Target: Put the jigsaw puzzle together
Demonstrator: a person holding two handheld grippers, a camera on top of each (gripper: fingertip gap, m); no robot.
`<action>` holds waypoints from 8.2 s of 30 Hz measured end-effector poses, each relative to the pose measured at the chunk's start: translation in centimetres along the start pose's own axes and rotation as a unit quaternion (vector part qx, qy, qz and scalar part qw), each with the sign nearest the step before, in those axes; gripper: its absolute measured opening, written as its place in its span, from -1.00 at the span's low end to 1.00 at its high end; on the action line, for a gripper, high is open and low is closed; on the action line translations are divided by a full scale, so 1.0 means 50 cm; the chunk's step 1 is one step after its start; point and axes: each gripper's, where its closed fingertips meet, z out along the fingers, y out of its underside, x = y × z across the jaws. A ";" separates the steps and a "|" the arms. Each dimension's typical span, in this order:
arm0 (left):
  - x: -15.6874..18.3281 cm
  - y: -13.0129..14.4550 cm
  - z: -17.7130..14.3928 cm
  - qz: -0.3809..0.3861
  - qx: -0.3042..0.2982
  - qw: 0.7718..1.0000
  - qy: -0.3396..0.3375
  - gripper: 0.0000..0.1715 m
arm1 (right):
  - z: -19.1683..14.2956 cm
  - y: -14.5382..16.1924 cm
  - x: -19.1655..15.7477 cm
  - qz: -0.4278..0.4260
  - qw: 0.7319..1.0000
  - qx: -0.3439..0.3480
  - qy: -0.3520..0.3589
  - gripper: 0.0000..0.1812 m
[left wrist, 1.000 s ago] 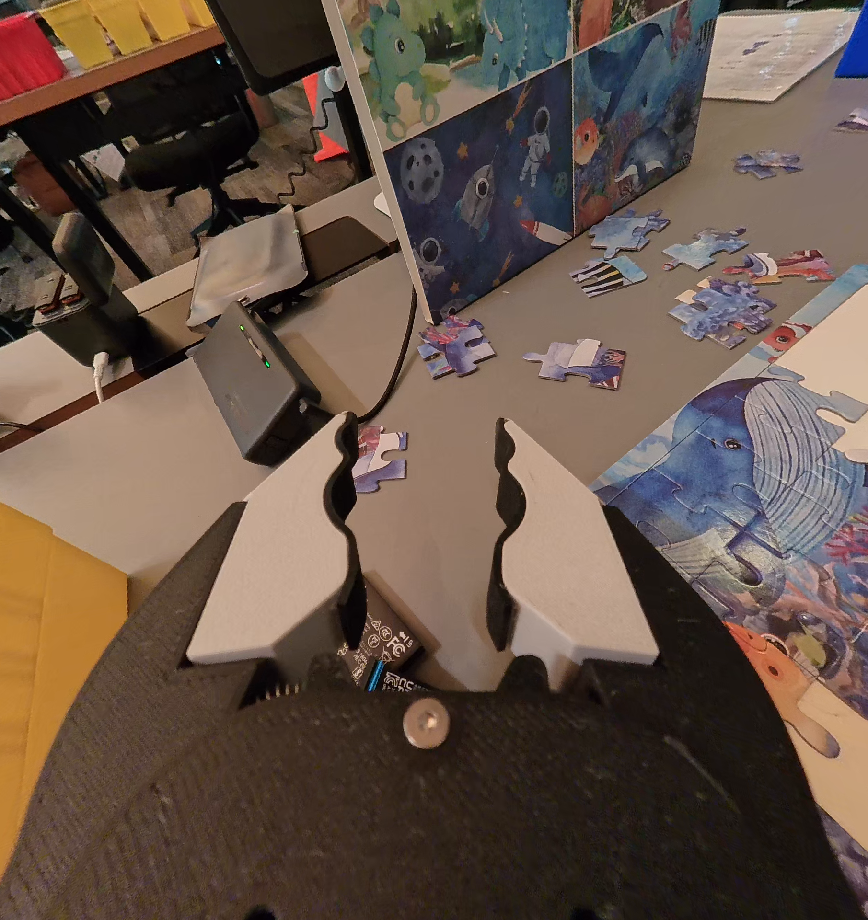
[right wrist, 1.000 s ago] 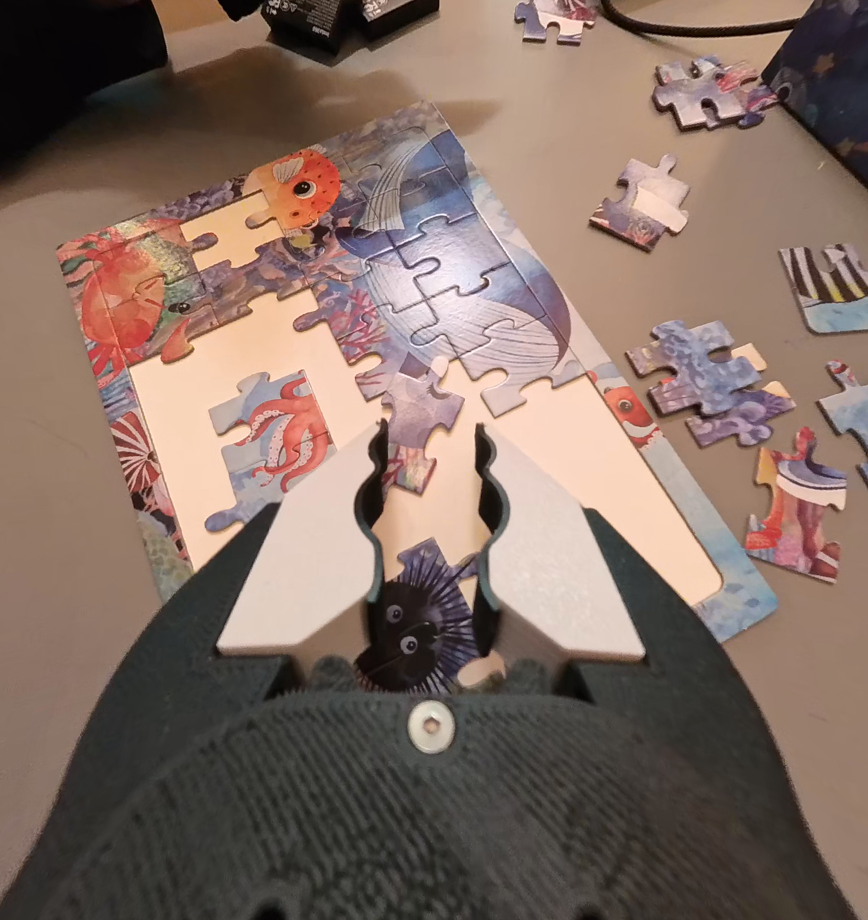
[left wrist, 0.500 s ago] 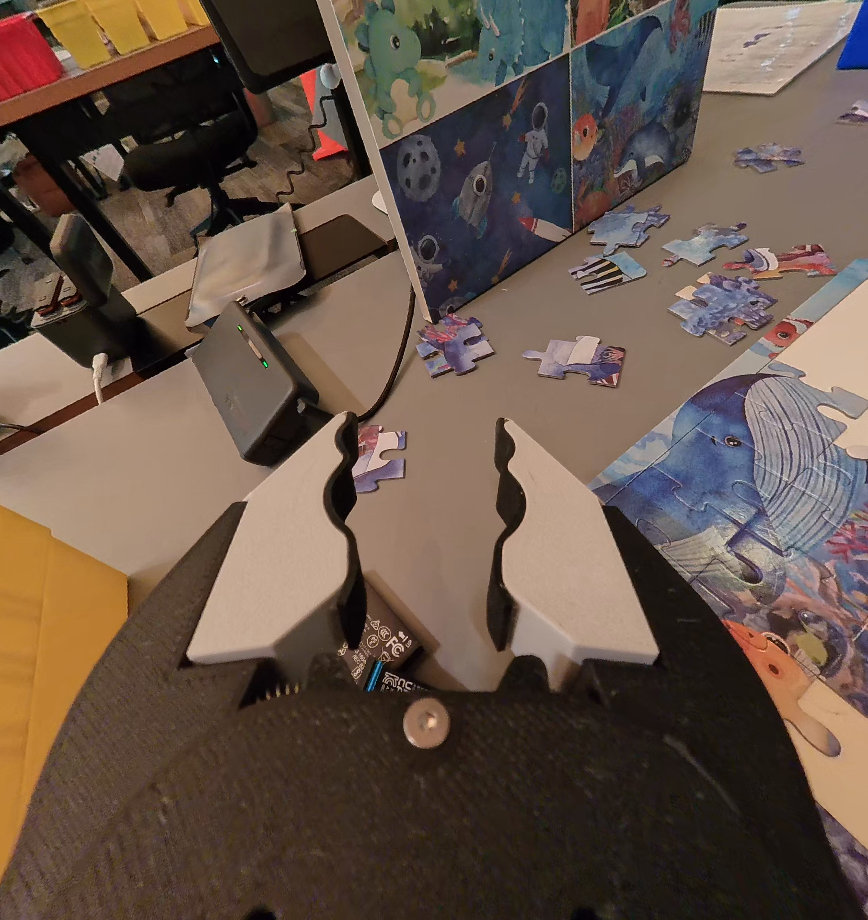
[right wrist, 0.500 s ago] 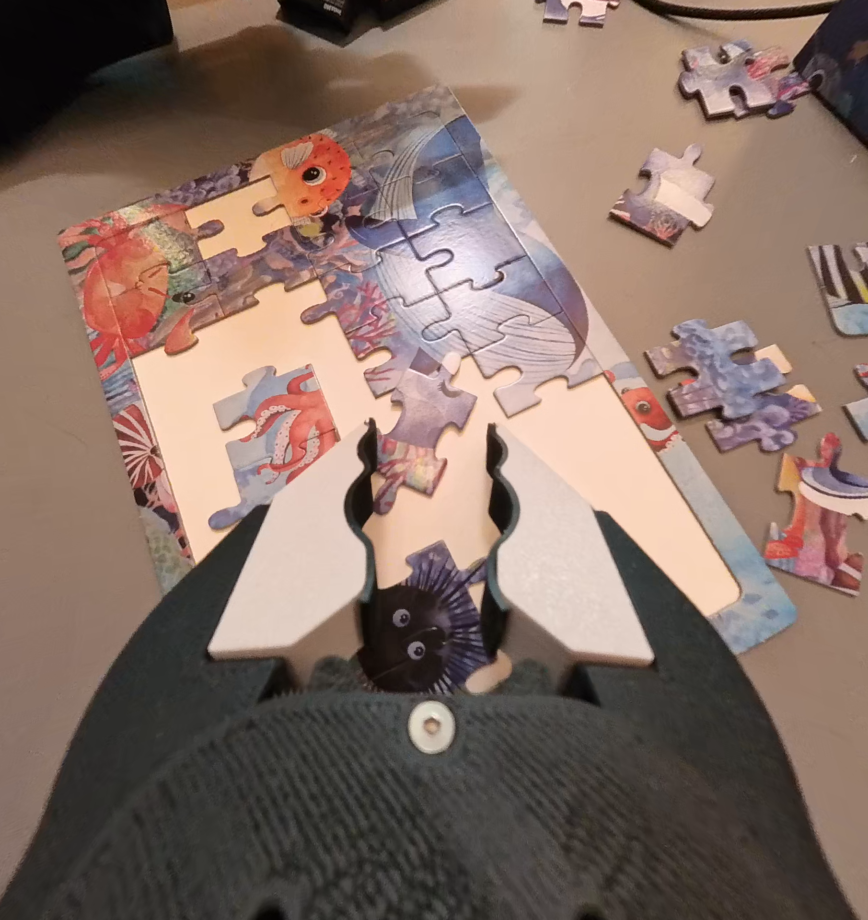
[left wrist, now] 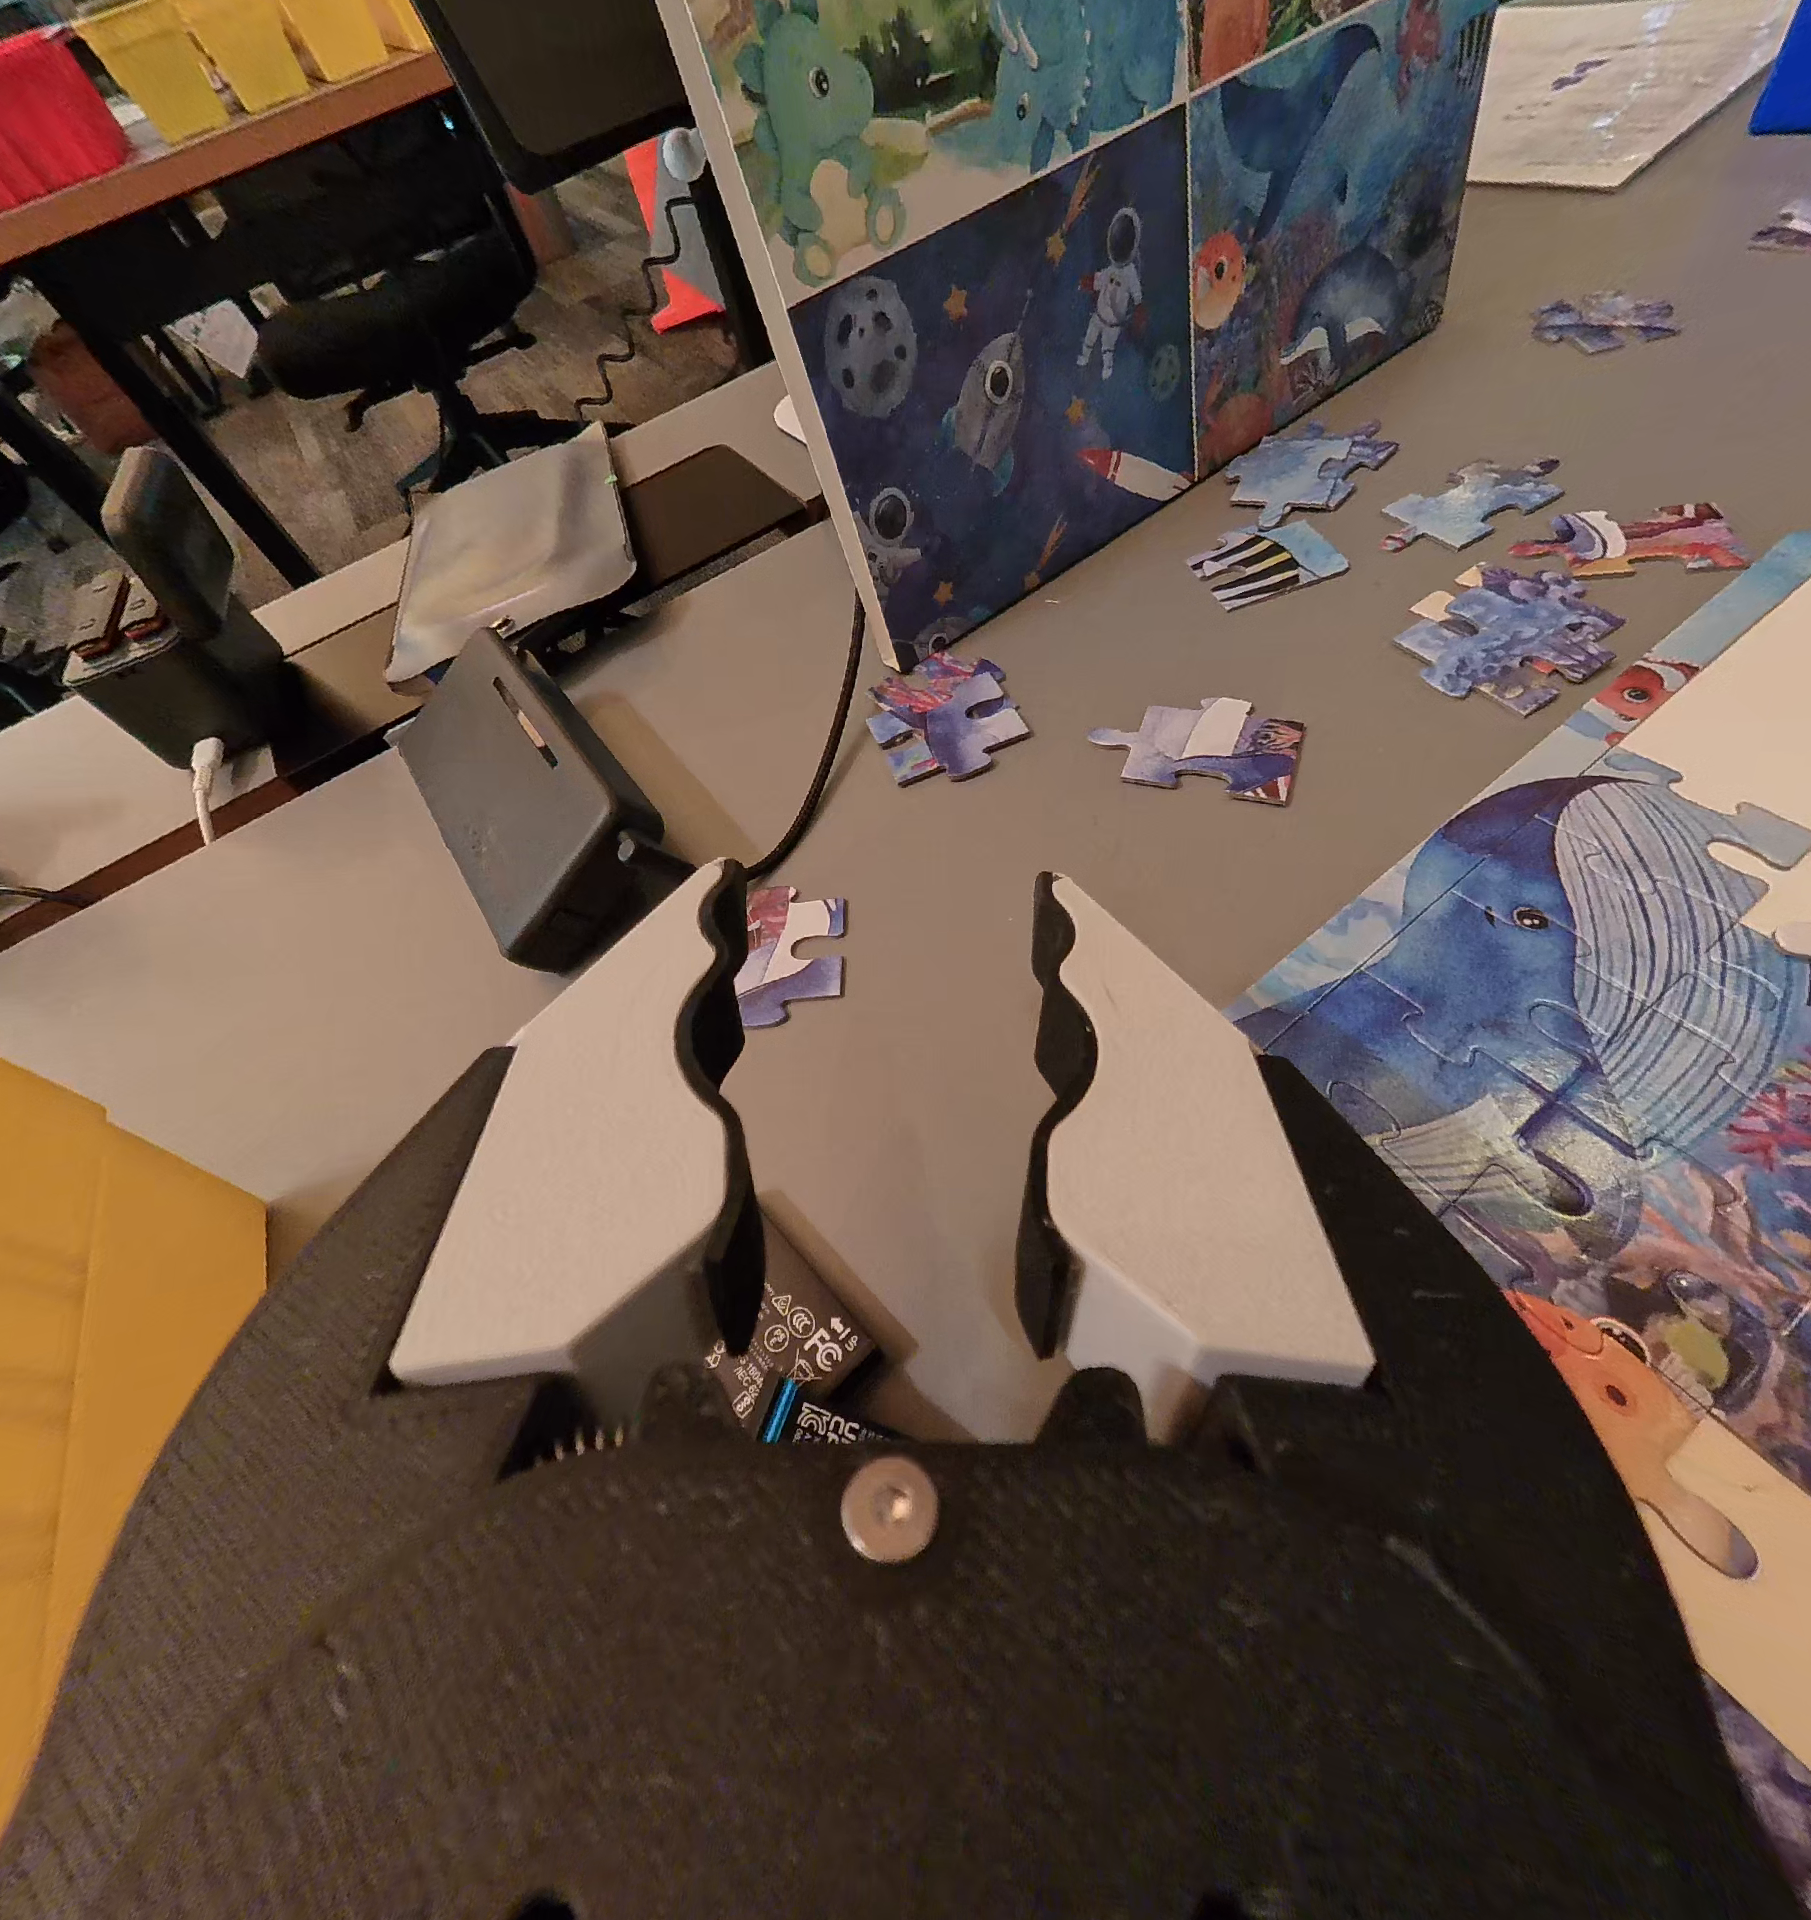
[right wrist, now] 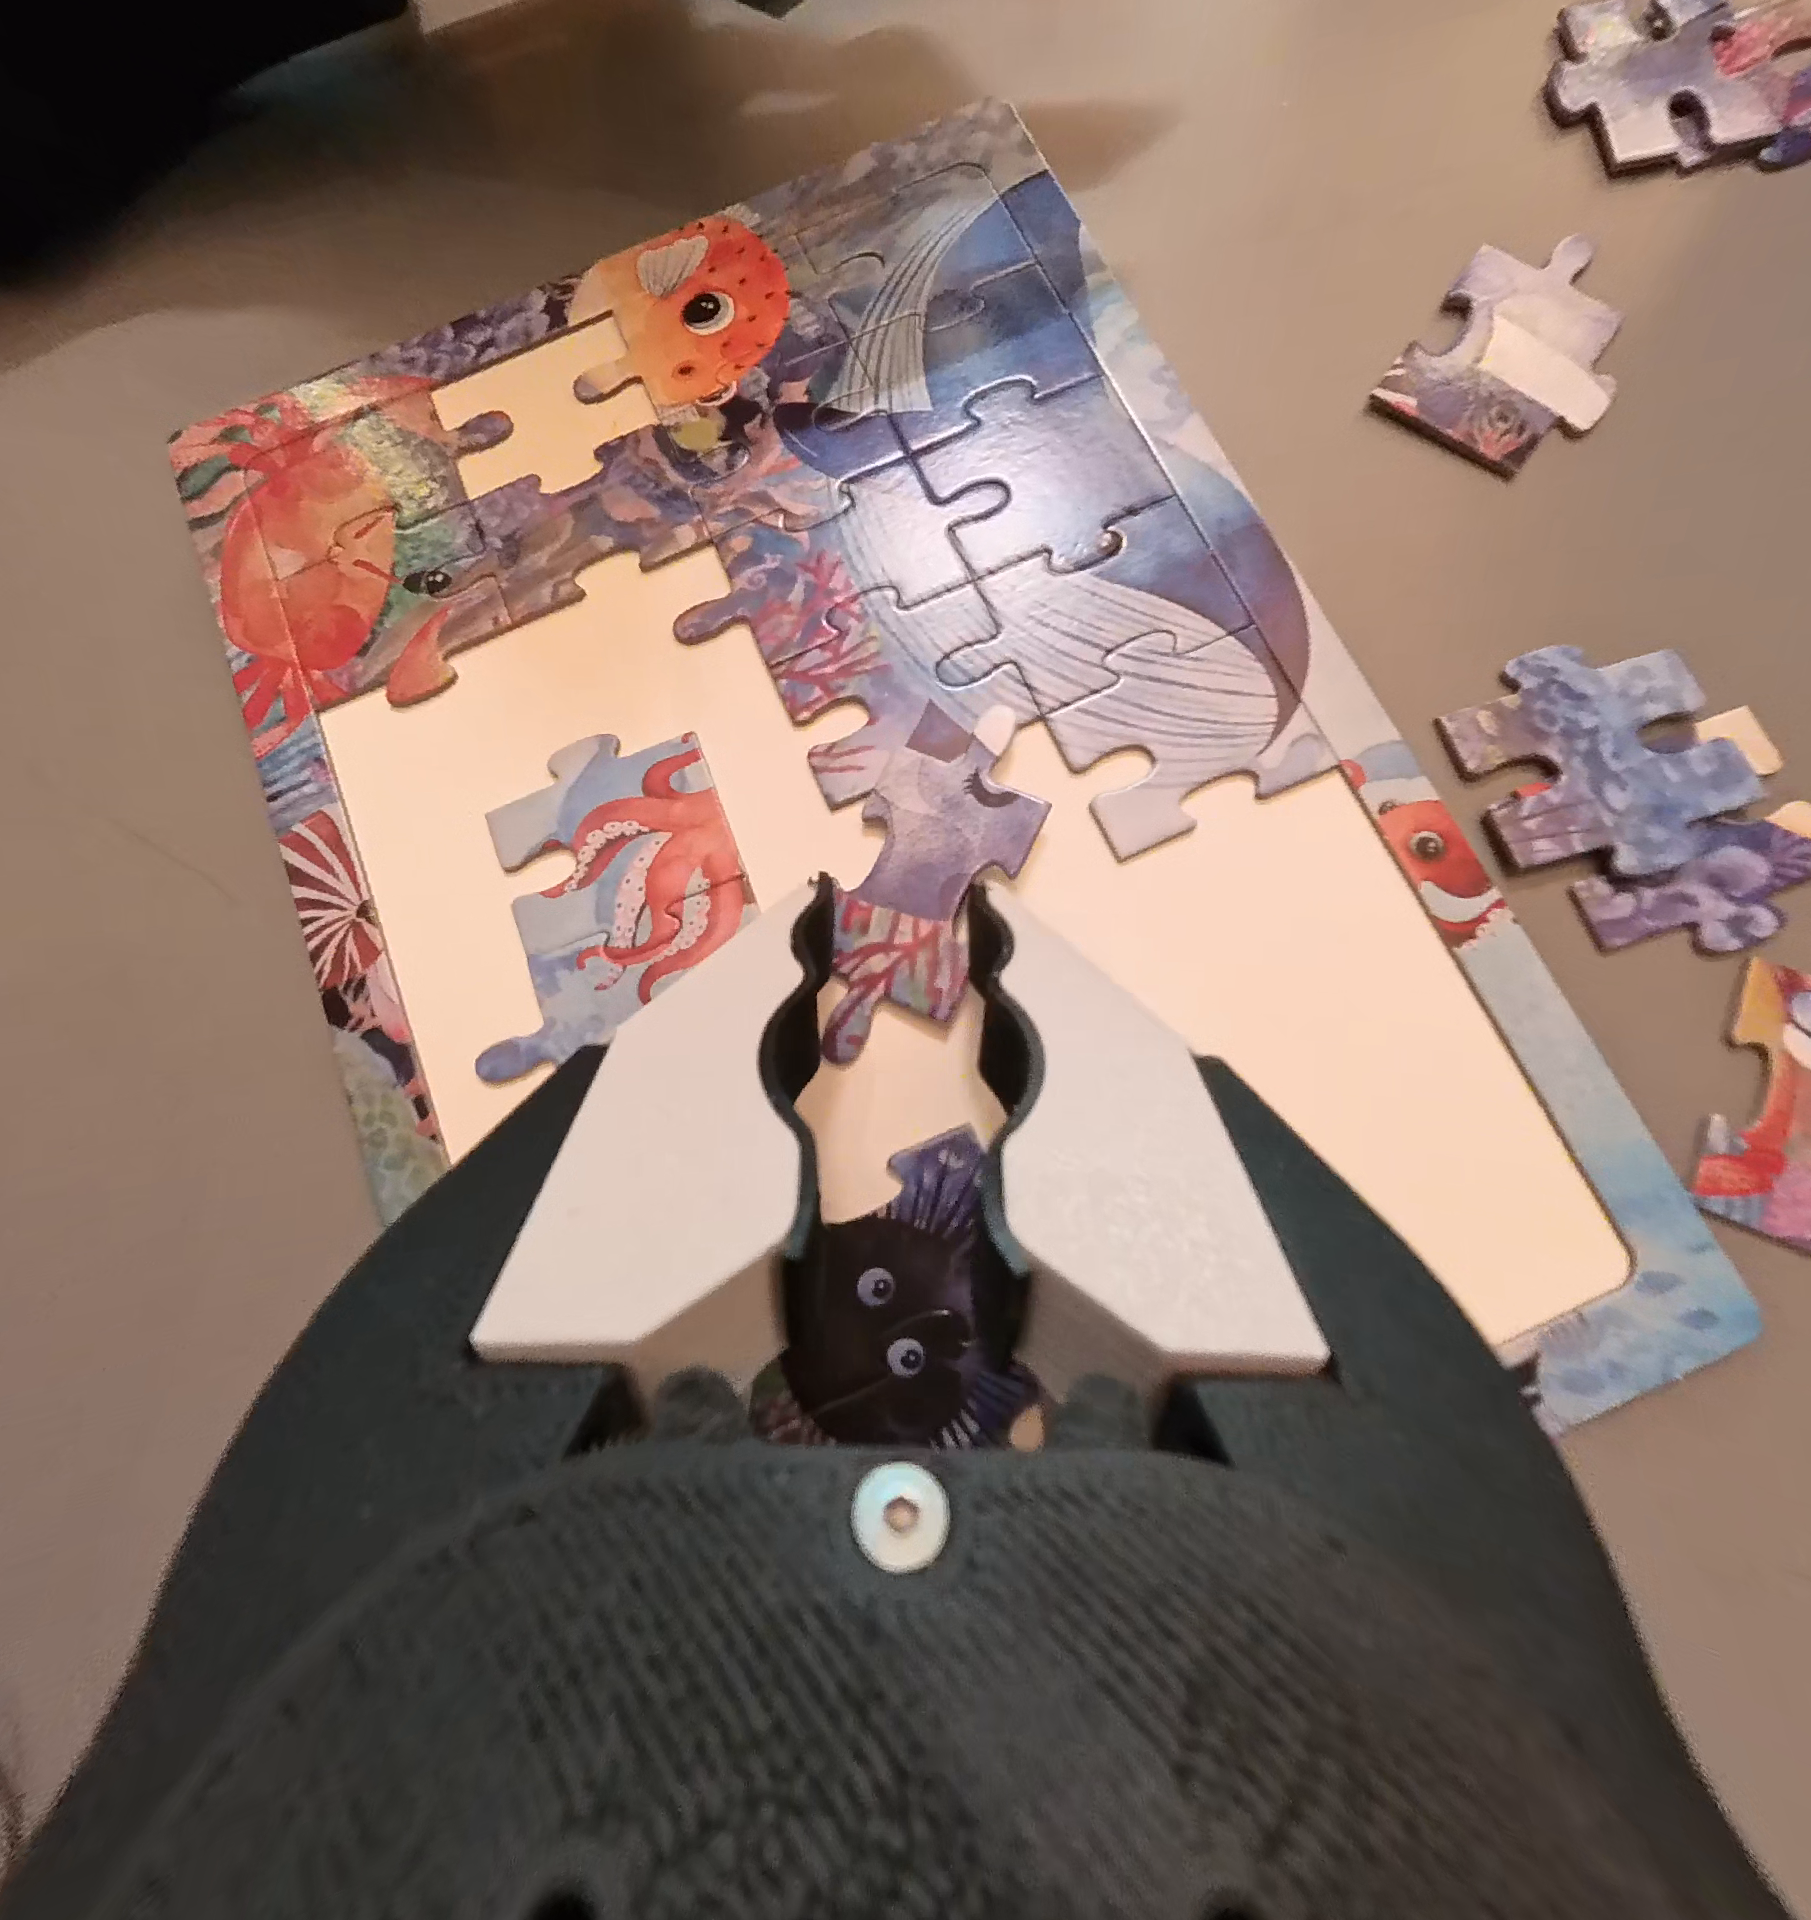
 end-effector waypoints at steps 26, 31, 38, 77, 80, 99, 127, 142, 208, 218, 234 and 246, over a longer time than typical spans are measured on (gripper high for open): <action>-0.001 0.000 0.000 0.001 0.000 1.000 0.000 -0.39 | -0.040 -0.022 0.018 0.081 0.994 0.061 -0.040 -0.99; 0.000 0.000 0.000 0.002 0.000 1.000 0.001 -0.39 | -0.061 -0.033 0.032 0.098 0.990 0.091 -0.045 -1.00; 0.001 -0.002 -0.001 0.002 0.001 1.000 0.002 -0.39 | -0.112 -0.054 0.069 0.120 0.979 0.158 -0.040 -1.00; 0.009 0.003 0.004 0.021 -0.007 1.000 0.001 -0.39 | -0.178 -0.057 0.124 0.170 0.956 0.236 -0.032 -1.00; 0.010 0.003 0.003 0.022 -0.007 1.000 0.001 -0.39 | -0.177 -0.058 0.123 0.170 0.956 0.236 -0.034 -1.00; 0.059 -0.013 0.001 -0.025 0.015 0.996 0.086 -0.37 | -0.169 -0.061 0.110 0.168 0.957 0.232 -0.046 -1.00; 0.084 -0.010 0.002 -0.008 0.010 0.994 0.113 -0.38 | -0.163 -0.068 0.098 0.155 0.959 0.233 -0.052 -1.00; 0.420 -0.040 -0.062 0.030 0.002 0.917 0.398 -0.49 | -0.088 -0.075 -0.019 -0.038 0.987 0.149 -0.050 -1.00; 0.424 -0.057 -0.091 -0.069 -0.007 0.874 0.482 -1.00 | -0.066 -0.060 -0.038 -0.026 0.989 0.124 -0.079 -0.99; 0.425 -0.062 -0.096 -0.080 -0.003 0.867 0.491 -1.00 | -0.056 -0.059 -0.052 -0.034 0.989 0.116 -0.088 -0.98; 0.418 -0.068 -0.098 -0.087 0.006 0.867 0.490 -1.00 | -0.094 -0.087 -0.012 0.002 0.982 0.178 -0.065 -0.84; 0.417 -0.069 -0.098 -0.089 0.008 0.867 0.490 -1.00 | -0.126 -0.117 -0.027 0.000 0.968 0.234 -0.088 -0.82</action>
